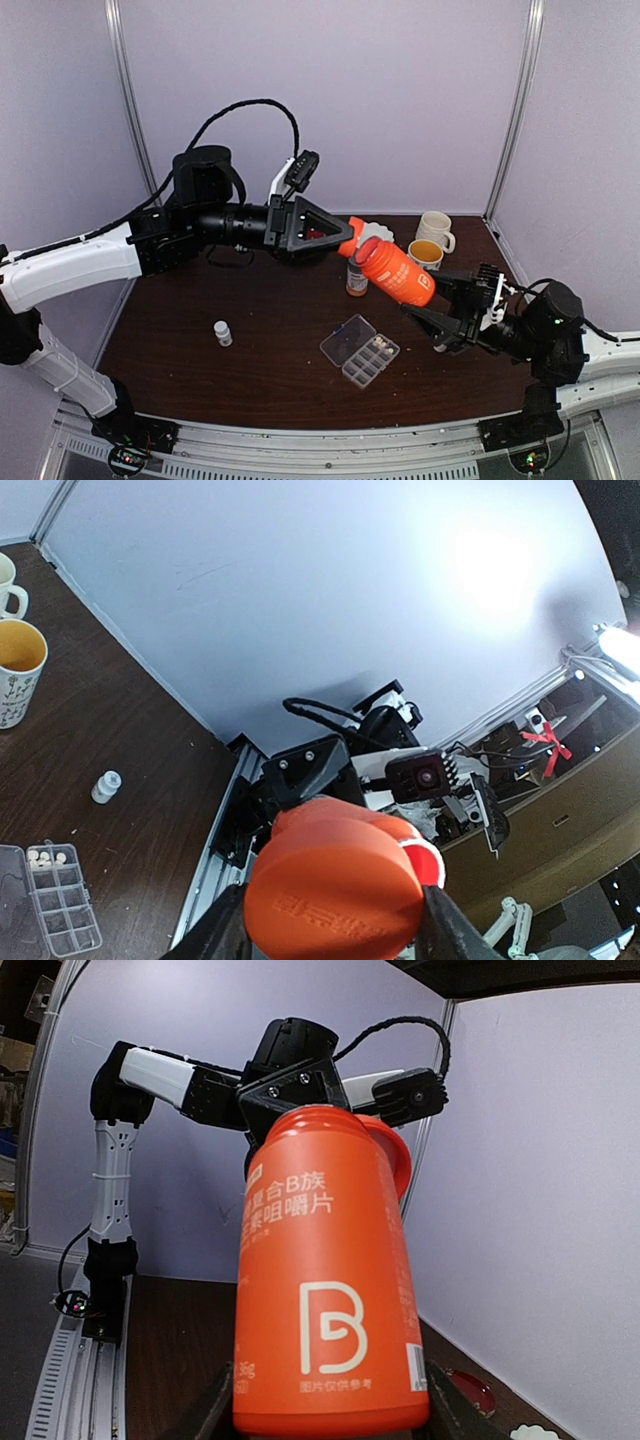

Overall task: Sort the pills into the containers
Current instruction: Close the lid of the pill bottle.

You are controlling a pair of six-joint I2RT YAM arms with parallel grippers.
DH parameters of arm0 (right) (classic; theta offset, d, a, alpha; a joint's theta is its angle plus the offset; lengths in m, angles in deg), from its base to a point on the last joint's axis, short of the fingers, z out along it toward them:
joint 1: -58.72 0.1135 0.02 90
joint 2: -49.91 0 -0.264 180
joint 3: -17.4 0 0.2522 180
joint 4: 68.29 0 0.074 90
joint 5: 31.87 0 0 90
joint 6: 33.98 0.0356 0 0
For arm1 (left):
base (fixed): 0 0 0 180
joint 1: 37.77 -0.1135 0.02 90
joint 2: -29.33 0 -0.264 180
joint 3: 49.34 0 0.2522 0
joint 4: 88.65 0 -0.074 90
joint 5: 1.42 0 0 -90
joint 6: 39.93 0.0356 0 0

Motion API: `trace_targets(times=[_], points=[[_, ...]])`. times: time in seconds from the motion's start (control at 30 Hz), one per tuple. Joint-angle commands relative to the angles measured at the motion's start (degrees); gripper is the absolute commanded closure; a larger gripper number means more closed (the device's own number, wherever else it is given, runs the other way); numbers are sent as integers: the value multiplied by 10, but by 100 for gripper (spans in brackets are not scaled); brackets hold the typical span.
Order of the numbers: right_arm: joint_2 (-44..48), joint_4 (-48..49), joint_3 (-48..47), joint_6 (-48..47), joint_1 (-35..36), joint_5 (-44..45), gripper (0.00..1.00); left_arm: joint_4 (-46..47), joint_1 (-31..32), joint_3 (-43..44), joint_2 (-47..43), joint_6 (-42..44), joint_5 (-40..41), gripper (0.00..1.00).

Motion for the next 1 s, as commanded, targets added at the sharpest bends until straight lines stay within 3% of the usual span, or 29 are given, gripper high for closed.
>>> trace_targets(times=[0.0, 0.17, 0.43, 0.57, 0.73, 0.97], points=[[-3, 25, -20, 6, 3, 23, 100, 55, 7, -3, 5, -6, -27, 55], [-20, -3, -37, 4, 3, 26, 100, 38, 15, 4, 8, 8, -33, 55], [-33, -41, -56, -25, 4, 21, 100, -90, 27, 49, 14, 68, -6, 56], [-36, -95, -74, -97, 17, 38, 100, -113, 27, 56, 19, 57, 1, 56], [-47, -162, -103, -227, 57, 124, 100, -153, 27, 71, 31, 31, 12, 57], [-106, -132, -116, -399, 116, 253, 100, -165, 27, 79, 38, 12, 12, 58]])
